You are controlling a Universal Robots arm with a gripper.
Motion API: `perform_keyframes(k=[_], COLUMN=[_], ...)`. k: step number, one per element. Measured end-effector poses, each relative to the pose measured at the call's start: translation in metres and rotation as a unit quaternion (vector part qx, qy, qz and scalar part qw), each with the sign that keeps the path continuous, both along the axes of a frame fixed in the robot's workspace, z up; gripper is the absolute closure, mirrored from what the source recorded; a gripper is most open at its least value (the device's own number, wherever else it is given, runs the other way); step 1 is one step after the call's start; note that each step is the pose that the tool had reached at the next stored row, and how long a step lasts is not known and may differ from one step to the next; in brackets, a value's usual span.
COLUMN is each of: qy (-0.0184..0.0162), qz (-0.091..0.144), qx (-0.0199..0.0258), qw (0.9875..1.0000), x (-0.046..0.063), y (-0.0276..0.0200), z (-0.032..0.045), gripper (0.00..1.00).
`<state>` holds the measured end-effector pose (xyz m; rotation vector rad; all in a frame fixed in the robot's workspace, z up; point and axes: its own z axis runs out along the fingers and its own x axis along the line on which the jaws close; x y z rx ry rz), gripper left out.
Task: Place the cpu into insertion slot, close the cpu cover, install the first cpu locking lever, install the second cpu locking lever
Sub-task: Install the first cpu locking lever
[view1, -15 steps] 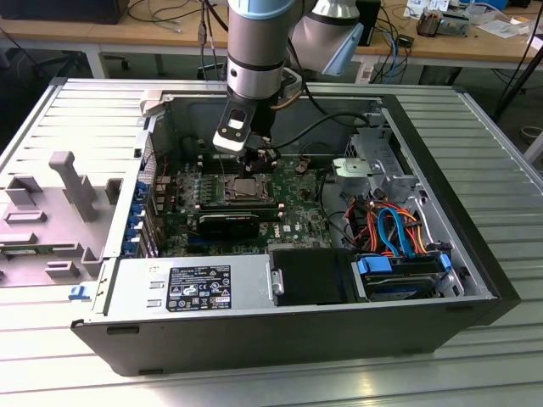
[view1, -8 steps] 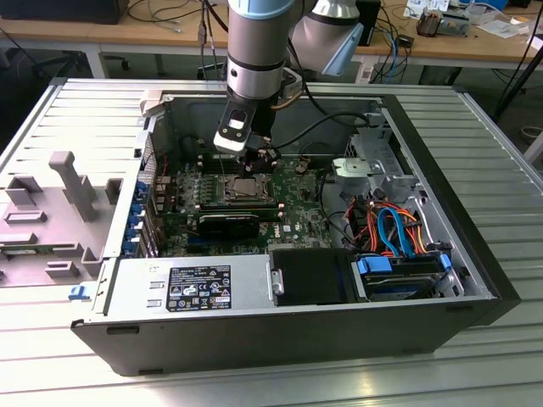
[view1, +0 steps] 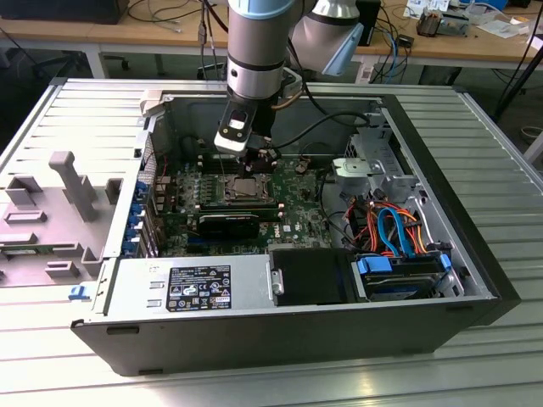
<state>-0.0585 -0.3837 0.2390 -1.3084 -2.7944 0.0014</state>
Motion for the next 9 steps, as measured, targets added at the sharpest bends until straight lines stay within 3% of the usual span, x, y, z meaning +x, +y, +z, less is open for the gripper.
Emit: perform_keyframes(k=[9], qy=[0.0001], qz=[0.007], qx=[0.0000], qw=[1.0000], x=[0.0000], y=[0.0000], z=[0.0000], gripper=[0.89])
